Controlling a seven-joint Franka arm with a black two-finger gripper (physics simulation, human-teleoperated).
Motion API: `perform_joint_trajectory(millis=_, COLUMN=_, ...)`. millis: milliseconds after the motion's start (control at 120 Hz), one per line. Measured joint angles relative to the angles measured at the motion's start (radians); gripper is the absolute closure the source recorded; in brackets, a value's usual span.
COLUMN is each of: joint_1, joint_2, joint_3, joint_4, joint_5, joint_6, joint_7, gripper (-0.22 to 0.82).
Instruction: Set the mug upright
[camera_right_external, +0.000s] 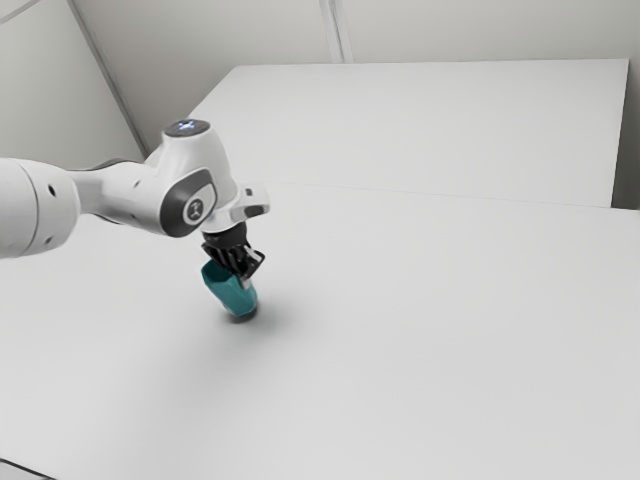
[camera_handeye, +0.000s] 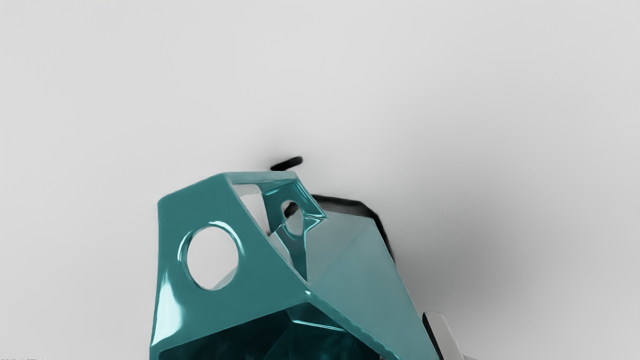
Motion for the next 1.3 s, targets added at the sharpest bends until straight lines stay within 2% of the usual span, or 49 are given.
perform_joint_trajectory(millis=267, joint_1=0.008, joint_2=0.024, joint_3=0.0, joint_4=0.004, joint_5=0.0, joint_6=0.003, joint_7=-0.064, gripper=0.76)
perform_joint_trajectory(millis=342, joint_1=0.007, joint_2=0.026, joint_3=0.0, joint_4=0.005, joint_5=-0.003, joint_6=0.004, joint_7=-0.076, gripper=0.72)
perform_joint_trajectory(millis=375, joint_1=0.006, joint_2=0.026, joint_3=0.0, joint_4=0.005, joint_5=-0.004, joint_6=0.004, joint_7=-0.081, gripper=0.68)
perform_joint_trajectory(millis=542, joint_1=0.0, joint_2=0.021, joint_3=-0.001, joint_4=0.011, joint_5=-0.01, joint_6=0.004, joint_7=-0.099, gripper=0.34)
perform_joint_trajectory(millis=675, joint_1=-0.003, joint_2=-0.028, joint_3=-0.002, joint_4=0.031, joint_5=-0.013, joint_6=-0.009, joint_7=-0.105, gripper=0.18)
perform_joint_trajectory(millis=867, joint_1=-0.018, joint_2=-0.034, joint_3=-0.001, joint_4=0.233, joint_5=-0.042, joint_6=-0.144, joint_7=-0.1, gripper=0.07)
perform_joint_trajectory(millis=967, joint_1=-0.016, joint_2=0.009, joint_3=0.004, joint_4=0.361, joint_5=-0.076, joint_6=-0.231, joint_7=-0.083, gripper=0.05)
perform_joint_trajectory(millis=1117, joint_1=0.039, joint_2=0.101, joint_3=0.004, joint_4=0.536, joint_5=-0.106, joint_6=-0.339, joint_7=-0.045, gripper=0.02)
perform_joint_trajectory(millis=1300, joint_1=0.042, joint_2=0.125, joint_3=-0.001, joint_4=0.605, joint_5=-0.104, joint_6=-0.422, joint_7=-0.007, gripper=0.01)
